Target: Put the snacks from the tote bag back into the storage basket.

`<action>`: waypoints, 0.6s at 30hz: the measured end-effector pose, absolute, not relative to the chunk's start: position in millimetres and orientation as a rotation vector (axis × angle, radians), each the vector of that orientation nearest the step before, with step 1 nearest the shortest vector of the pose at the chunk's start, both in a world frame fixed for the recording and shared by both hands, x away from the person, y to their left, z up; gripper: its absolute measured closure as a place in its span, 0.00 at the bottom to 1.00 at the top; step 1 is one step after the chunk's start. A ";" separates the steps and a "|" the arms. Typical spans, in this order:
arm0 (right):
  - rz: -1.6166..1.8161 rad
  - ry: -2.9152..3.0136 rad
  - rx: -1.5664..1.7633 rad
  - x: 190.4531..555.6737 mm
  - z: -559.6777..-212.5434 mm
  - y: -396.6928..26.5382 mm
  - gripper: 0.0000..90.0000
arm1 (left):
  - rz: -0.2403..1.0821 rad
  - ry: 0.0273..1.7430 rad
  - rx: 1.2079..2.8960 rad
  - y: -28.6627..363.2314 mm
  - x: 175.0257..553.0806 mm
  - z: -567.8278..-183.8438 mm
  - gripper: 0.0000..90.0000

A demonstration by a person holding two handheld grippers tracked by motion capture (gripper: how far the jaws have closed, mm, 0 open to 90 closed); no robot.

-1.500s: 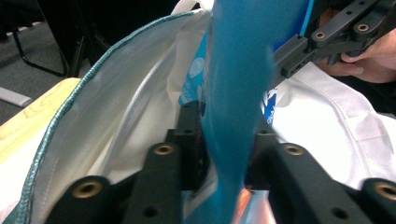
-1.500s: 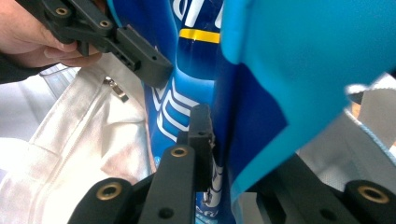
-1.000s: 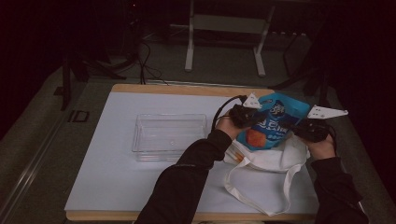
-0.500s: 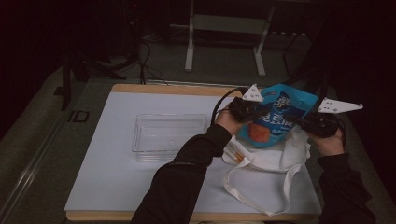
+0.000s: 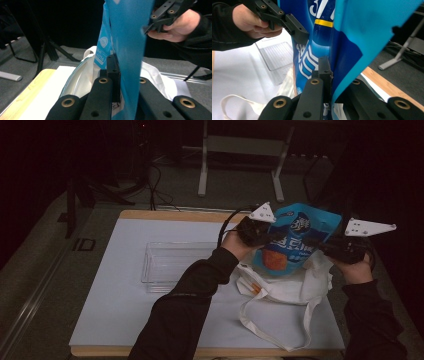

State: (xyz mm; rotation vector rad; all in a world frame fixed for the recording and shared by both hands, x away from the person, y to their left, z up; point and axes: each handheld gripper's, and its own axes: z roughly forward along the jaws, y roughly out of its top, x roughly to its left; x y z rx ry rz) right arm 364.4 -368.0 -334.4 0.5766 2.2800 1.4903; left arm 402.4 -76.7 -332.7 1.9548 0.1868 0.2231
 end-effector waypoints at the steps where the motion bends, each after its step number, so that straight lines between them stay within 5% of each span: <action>1: 1.492 2.282 0.565 364.0 -332.3 -366.1 0.99 | 0.221 0.180 1.954 -74.3 401.4 -330.5 1.00; 18: 1.539 2.318 0.435 365.8 -306.1 -317.2 0.99 | 0.266 0.183 1.945 -18.6 386.5 -306.4 1.00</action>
